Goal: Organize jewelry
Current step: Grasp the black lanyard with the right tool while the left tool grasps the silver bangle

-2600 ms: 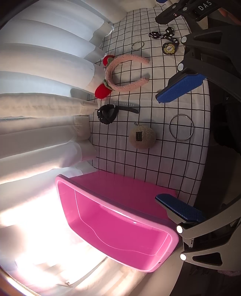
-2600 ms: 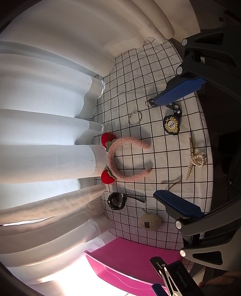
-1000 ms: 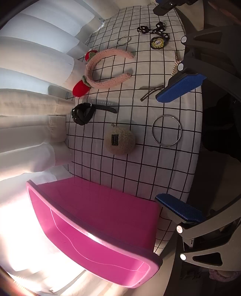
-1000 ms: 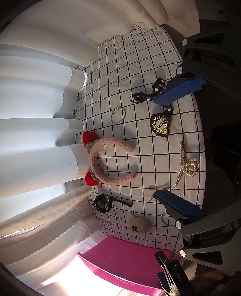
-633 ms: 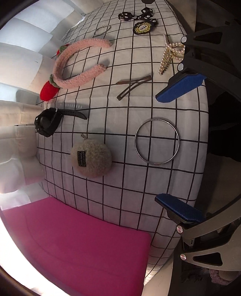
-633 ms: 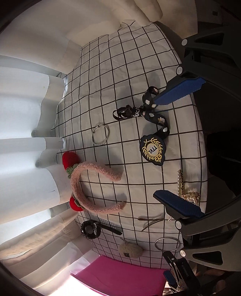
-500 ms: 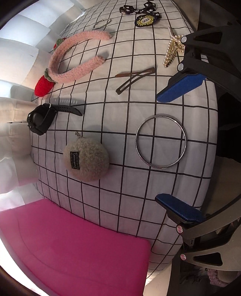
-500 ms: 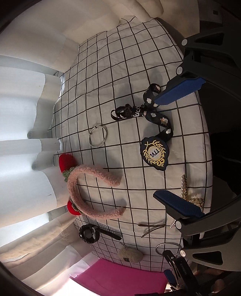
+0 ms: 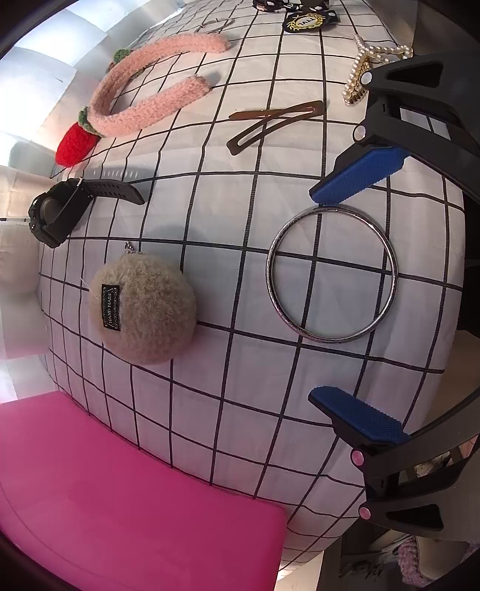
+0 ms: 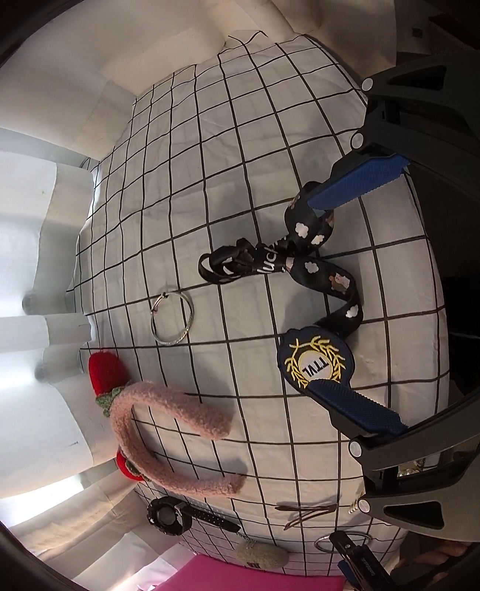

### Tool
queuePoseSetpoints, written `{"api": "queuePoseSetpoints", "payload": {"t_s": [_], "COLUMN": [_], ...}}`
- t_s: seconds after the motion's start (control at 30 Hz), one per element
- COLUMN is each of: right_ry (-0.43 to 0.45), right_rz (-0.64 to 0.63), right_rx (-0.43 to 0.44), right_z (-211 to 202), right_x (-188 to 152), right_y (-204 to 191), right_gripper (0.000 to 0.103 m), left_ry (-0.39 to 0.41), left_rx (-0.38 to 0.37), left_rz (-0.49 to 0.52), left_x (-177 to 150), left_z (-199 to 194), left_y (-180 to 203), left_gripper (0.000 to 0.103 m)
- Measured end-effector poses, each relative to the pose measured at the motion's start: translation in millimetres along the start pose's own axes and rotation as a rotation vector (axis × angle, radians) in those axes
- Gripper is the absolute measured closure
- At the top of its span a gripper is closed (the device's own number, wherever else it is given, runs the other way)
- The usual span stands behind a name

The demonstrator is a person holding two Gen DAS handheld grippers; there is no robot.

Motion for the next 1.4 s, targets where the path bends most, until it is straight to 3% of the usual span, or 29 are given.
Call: {"api": "queuePoseSetpoints", "payload": {"t_s": [0.13,0.43,0.97,1.23,1.3,1.4], "right_ry": [-0.046,-0.086,-0.005,-0.031,-0.026,-0.006], "right_rz": [0.019,0.069,0.026,0.025,0.015,-0.021], "right_rx": [-0.005,0.074,0.043,0.057,0.065,0.110], "right_z": [16.1,36.3,39.4,38.2,35.7,26.5], "right_x": [0.2,0.7,-3.0,-6.3,-6.5,-8.4], "right_y": [9.8,13.6,5.2,3.8,1.8,-7.8], "right_gripper": [0.014,0.014,0.009,0.011,0.019,0.052], "left_ry": [0.007,0.022,0.093,0.061,0.062,0.063], "left_rx": [-0.012,-0.035,-0.037,-0.048,-0.054,-0.057], "left_rz": [-0.016,-0.027,0.039,0.043,0.065,0.087], "left_x": [6.1,4.3,-9.9,-13.0,-14.1,-16.9], "left_z": [3.7,3.8,-0.3,-6.6,-10.1,-14.8], "left_y": [-3.0,-6.6,-0.2,3.9,9.0,17.9], "left_gripper": [0.006,0.005,0.005,0.010,0.021,0.031]}}
Point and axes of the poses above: each gripper's, at about its wrist camera, not at the fingertips, and z roughly the way its jaws point, y to its right, x to its top, the point moved 4 cm from there along z, roughly the way its jaws point, and after that the axes turned 8 degrees about -x, right-handed, at the moved point
